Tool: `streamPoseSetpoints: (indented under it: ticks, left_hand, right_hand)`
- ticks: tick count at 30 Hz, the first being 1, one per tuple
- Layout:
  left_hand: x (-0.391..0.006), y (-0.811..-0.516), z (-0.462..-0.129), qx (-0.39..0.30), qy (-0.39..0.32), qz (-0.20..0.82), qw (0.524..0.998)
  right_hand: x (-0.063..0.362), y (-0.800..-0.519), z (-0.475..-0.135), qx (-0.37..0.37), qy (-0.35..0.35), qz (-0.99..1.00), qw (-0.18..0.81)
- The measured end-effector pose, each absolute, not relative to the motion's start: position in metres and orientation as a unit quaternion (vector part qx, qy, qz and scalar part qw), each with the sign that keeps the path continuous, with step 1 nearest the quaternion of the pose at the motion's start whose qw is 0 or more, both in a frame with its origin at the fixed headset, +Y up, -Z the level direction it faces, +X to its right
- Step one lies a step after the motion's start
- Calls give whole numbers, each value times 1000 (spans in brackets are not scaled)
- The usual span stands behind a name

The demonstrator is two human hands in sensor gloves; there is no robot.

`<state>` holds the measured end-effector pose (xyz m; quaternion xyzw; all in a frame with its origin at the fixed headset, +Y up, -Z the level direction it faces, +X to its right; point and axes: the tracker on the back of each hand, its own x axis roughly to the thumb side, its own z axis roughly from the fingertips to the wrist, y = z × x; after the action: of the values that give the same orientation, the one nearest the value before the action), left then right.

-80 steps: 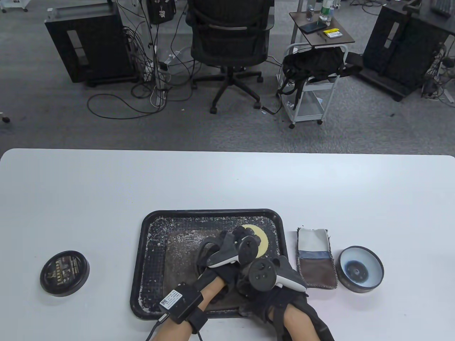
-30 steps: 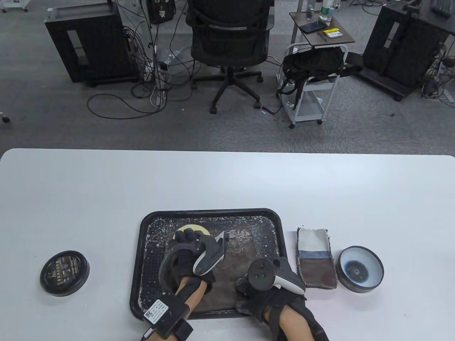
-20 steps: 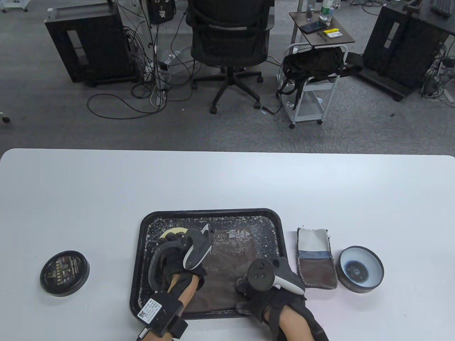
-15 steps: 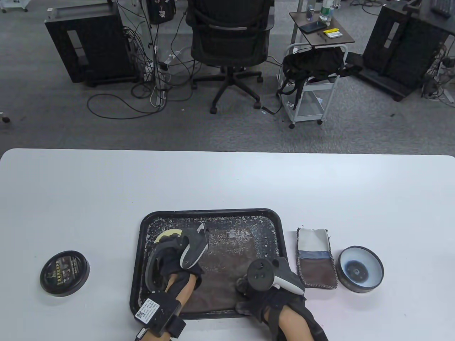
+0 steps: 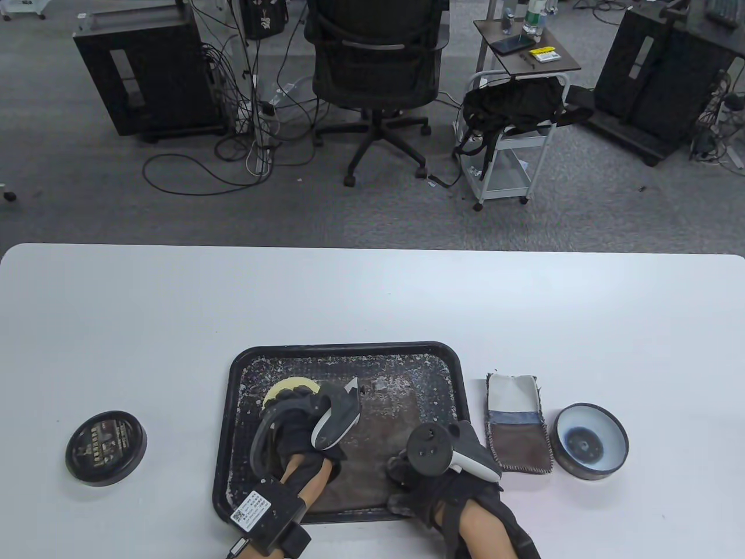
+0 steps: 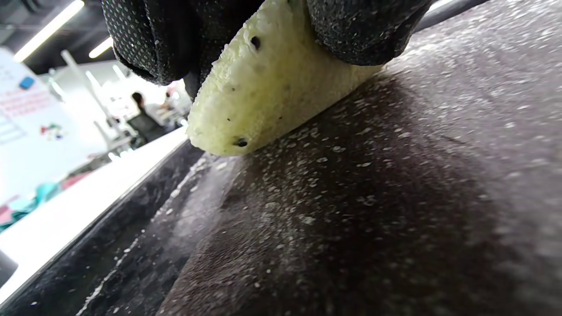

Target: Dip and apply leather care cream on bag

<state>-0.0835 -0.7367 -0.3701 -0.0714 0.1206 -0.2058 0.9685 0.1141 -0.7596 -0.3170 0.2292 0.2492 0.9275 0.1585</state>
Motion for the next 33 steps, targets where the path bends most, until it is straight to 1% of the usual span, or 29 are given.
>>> streamPoseSetpoints:
  ticks: [5,13,21,25,29,33]
  left_hand:
    - [-69,-738,-366,-57,96,-215,970]
    - [-51,-738,-362,-35,41,-200,978]
    - [-33,-738,-357,-8,-48,-138,989]
    - [-28,-740,-358,1,-88,-75,993]
    - [-28,-740,-359,-1,-99,-48,994]
    - [-24,-741,-361,1,-127,-5,992]
  right_hand:
    - [119,-759,-319,227,249,924,178]
    - [119,-759,-319,227,249,924,178]
    - [118,-759,-318,226,250,925,177]
    - [118,-759,-318,227,251,924,180]
    - [117,-759,-318,227,252,924,179]
    - [117,-759,-318,227,254,923,178]
